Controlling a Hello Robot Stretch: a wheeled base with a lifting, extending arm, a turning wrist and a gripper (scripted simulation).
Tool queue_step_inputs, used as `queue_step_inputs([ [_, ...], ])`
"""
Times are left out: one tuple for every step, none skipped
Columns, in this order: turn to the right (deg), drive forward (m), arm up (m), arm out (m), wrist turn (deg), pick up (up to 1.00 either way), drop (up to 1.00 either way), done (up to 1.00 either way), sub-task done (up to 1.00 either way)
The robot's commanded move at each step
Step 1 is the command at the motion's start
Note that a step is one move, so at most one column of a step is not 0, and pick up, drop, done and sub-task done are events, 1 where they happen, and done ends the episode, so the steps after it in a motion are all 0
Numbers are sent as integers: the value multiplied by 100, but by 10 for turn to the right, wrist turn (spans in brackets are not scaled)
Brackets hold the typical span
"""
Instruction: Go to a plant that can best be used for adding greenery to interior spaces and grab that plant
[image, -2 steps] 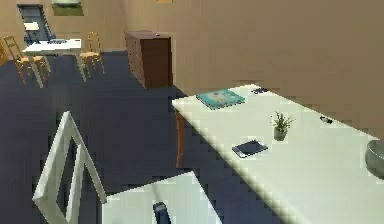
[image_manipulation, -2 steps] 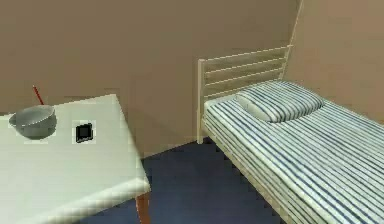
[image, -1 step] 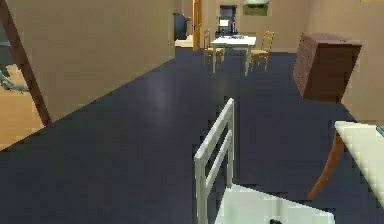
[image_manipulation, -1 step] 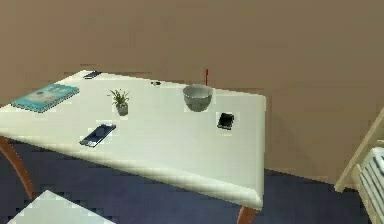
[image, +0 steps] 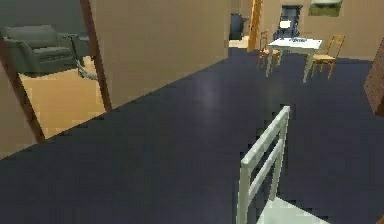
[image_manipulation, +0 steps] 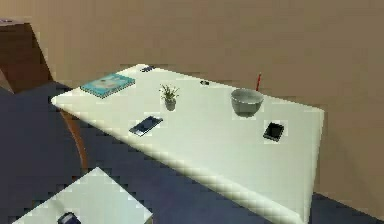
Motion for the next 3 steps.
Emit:
queue_step_inputs([
  [450, 0, 0, 0, 0, 0, 0, 0, 0],
  [210, 0, 0, 0, 0, 0, 0, 0, 0],
  [30, 0, 0, 0, 0, 0, 0, 0, 0],
])
